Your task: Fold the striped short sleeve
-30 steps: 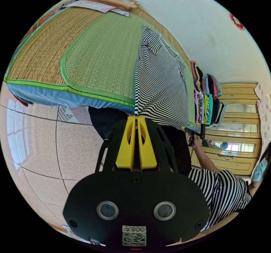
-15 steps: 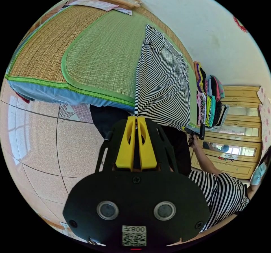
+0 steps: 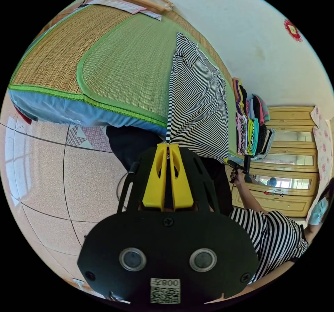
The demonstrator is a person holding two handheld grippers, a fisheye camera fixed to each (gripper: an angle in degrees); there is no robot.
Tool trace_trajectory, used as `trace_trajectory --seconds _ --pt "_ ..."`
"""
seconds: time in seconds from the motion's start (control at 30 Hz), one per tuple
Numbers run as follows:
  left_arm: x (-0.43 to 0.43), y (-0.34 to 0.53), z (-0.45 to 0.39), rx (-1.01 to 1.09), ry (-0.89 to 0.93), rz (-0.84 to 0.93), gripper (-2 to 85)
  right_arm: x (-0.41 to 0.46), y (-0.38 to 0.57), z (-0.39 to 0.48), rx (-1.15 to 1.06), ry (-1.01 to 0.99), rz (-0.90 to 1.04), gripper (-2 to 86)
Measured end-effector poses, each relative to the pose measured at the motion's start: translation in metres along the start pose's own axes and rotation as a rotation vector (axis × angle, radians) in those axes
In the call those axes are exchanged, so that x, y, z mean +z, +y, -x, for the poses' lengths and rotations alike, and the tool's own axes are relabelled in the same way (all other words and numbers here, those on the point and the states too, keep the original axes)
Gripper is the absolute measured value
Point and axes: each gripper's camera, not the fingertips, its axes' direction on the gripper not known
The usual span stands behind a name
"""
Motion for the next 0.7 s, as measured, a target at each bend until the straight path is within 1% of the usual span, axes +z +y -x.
trace_trajectory --seconds 0.27,0.7 --pt "0.001 0.025 0.013 0.034 0.056 -0.017 0.7 -0.035 0.032 0.005 -0.06 -0.102 -0.057 0.5" --pt "0.007 0.077 0.043 0.058 0.199 -0.066 0.7 -0.062 0.088 0.001 -0.08 -0.197 -0.144 0.4"
